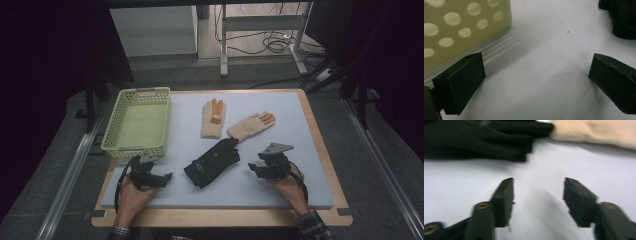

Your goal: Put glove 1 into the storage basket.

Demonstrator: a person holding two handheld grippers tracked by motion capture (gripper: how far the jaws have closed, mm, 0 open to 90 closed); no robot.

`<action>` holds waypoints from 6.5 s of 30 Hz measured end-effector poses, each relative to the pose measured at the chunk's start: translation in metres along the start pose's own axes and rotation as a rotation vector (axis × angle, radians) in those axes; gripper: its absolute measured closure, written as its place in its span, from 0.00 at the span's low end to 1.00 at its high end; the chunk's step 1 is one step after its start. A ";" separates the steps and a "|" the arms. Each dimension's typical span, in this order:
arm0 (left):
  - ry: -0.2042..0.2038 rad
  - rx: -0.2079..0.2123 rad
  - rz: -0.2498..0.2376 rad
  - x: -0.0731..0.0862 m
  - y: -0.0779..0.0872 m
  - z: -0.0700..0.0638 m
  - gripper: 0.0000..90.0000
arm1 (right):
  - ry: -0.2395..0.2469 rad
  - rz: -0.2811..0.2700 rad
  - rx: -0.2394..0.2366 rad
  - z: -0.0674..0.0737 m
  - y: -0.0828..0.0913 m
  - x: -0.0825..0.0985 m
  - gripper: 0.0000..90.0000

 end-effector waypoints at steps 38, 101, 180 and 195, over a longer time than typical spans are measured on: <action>-0.226 0.234 0.082 -0.080 -0.041 -0.131 0.00 | -0.058 0.034 0.072 -0.030 -0.002 0.024 0.19; -0.116 0.098 0.059 -0.129 -0.014 -0.094 0.74 | -0.049 0.032 0.079 -0.029 -0.002 0.024 0.19; 0.392 -0.362 0.198 -0.115 0.004 0.188 0.36 | -0.049 0.028 0.079 -0.029 -0.003 0.024 0.19; 0.386 -0.322 0.180 -0.117 0.002 0.176 0.11 | -0.047 0.027 0.079 -0.029 -0.002 0.024 0.19</action>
Point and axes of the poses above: each handheld gripper's, and its own axes: y roughly backward along the jaws, x roughly out of its underside, z roughly to its left, the point moved 7 cm from there along -y, roughly forward along the jaws, and after that the axes turned 6 degrees about y, right-handed, at the moved point
